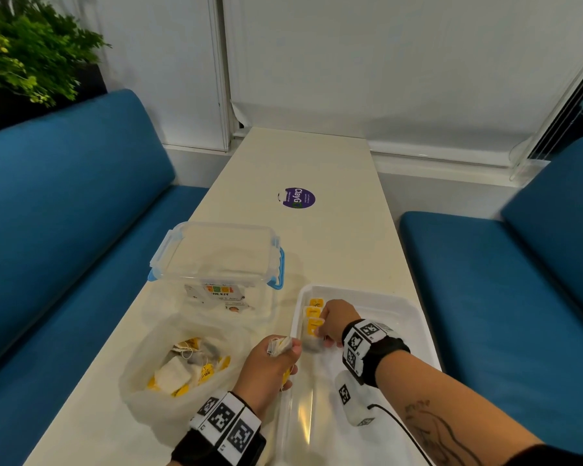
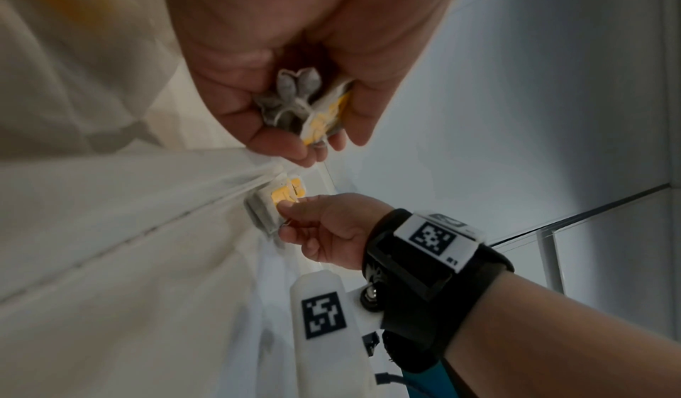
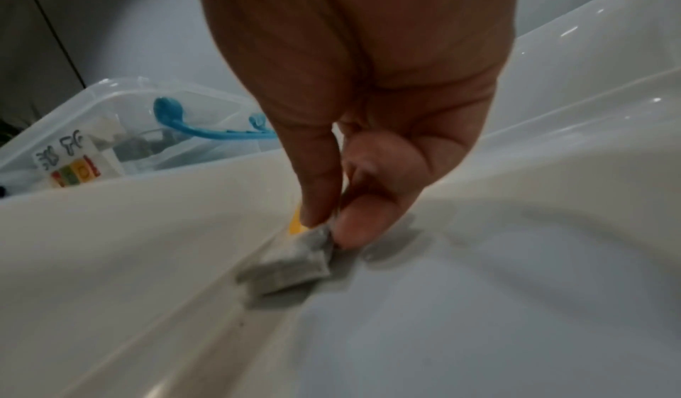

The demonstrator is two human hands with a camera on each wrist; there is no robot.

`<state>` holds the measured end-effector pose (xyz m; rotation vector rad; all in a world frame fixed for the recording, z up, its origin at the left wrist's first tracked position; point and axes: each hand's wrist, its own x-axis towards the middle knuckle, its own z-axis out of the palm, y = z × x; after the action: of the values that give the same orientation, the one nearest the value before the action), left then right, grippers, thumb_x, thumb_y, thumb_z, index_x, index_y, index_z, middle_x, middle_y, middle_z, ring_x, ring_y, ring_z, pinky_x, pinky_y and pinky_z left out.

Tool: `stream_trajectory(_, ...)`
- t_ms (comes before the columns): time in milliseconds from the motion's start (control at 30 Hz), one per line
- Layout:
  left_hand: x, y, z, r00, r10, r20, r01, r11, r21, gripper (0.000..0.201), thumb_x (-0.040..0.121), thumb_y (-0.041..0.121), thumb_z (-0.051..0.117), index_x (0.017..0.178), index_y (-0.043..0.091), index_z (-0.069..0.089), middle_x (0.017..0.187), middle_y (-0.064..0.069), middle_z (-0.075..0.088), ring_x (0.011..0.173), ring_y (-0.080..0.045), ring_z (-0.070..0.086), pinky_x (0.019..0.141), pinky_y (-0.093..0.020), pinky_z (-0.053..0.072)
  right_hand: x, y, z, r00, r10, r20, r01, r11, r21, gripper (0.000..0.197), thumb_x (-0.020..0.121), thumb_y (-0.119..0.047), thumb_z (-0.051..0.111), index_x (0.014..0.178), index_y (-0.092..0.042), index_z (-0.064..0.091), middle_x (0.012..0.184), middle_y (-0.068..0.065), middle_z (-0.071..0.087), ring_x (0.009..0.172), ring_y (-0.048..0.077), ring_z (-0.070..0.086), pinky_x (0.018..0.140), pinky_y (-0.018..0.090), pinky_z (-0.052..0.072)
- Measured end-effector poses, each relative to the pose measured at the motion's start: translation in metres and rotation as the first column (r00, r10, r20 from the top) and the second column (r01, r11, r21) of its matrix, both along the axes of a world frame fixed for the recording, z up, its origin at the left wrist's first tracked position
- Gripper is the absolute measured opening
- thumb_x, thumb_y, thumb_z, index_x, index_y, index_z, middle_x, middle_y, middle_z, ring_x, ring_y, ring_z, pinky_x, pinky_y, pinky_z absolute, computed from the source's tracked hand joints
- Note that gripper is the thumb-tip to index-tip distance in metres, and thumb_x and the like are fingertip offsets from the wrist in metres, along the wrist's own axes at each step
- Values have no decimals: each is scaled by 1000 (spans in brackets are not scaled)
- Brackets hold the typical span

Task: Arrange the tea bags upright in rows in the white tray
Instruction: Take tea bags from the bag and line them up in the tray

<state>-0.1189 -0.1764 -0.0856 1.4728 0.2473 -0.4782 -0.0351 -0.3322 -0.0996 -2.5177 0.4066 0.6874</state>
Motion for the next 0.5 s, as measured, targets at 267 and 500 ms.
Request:
stream_trajectory(267, 3, 0, -3, 1000, -14, 5, 14, 1000, 2, 3, 89, 13, 60, 89, 16, 59, 78, -2, 58, 65, -13, 56, 56, -21, 45, -5, -1, -9, 986, -37, 163, 40, 999, -14, 40, 75, -16, 76, 91, -13, 39, 95, 4, 48, 87, 19, 44, 74, 28, 38)
stream_trajectory(500, 8, -2, 6, 997, -1, -80, -2, 999, -37, 40, 95, 48, 38, 99, 16, 61, 83, -5, 64, 66, -16, 58, 55, -24, 46, -25, -19, 33, 926, -261, 272, 144, 912, 385, 24, 78, -12, 73, 79, -15, 49, 70, 2, 54, 58, 15, 53, 44, 20, 39)
